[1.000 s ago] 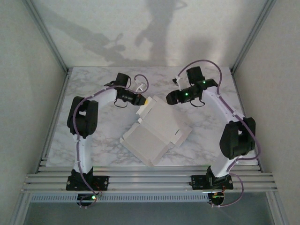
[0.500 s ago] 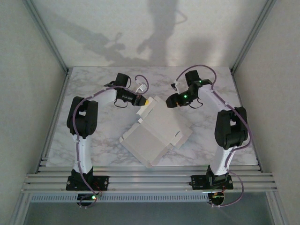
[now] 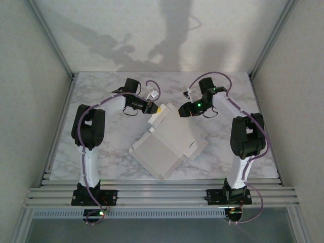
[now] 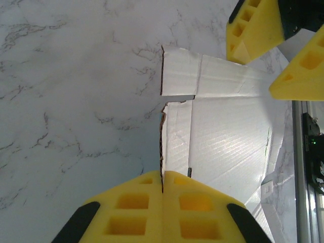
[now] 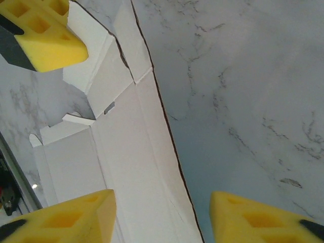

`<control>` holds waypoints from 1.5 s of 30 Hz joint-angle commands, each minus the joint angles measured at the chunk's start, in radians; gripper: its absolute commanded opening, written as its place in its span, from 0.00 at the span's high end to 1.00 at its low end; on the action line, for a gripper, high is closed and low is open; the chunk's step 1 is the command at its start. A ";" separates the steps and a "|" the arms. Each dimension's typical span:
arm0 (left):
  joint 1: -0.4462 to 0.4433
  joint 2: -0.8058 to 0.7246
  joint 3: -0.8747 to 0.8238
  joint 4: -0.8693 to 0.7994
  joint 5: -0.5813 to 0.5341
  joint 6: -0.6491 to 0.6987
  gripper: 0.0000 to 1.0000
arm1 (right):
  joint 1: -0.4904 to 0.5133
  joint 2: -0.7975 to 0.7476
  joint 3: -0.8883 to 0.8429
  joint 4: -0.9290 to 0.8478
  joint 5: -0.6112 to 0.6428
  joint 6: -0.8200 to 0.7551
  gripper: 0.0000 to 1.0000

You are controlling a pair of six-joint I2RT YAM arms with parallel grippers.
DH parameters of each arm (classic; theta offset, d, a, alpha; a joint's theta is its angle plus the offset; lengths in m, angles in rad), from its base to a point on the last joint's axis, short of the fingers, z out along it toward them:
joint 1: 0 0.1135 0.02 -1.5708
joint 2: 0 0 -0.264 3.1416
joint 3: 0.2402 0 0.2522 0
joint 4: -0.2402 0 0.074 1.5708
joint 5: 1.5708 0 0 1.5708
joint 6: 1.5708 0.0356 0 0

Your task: Fold the paper box

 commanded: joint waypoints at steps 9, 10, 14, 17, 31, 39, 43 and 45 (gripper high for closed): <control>-0.009 -0.033 -0.029 0.075 0.043 -0.036 0.94 | 0.005 -0.052 -0.046 0.017 -0.035 0.018 0.74; -0.009 -0.033 -0.031 0.082 0.044 -0.043 0.94 | 0.009 -0.058 -0.048 0.017 -0.027 0.020 0.77; -0.009 -0.027 -0.034 0.088 0.045 -0.048 0.93 | 0.026 -0.095 -0.061 0.021 0.006 0.026 0.85; -0.009 -0.025 -0.034 0.094 0.048 -0.054 0.93 | 0.048 -0.126 -0.074 0.026 0.055 0.035 0.90; 0.001 -0.030 -0.052 0.164 0.072 -0.145 0.87 | 0.211 -0.227 -0.107 0.032 0.530 0.046 1.00; 0.006 -0.118 -0.061 0.270 0.015 -0.342 0.61 | 0.272 -0.250 -0.122 0.023 0.685 0.064 1.00; 0.011 -0.165 -0.042 0.258 -0.041 -0.425 0.59 | 0.283 -0.255 -0.127 0.027 0.712 0.075 1.00; 0.007 -0.192 -0.060 0.307 -0.027 -0.500 0.57 | 0.287 -0.256 -0.127 0.027 0.719 0.077 1.00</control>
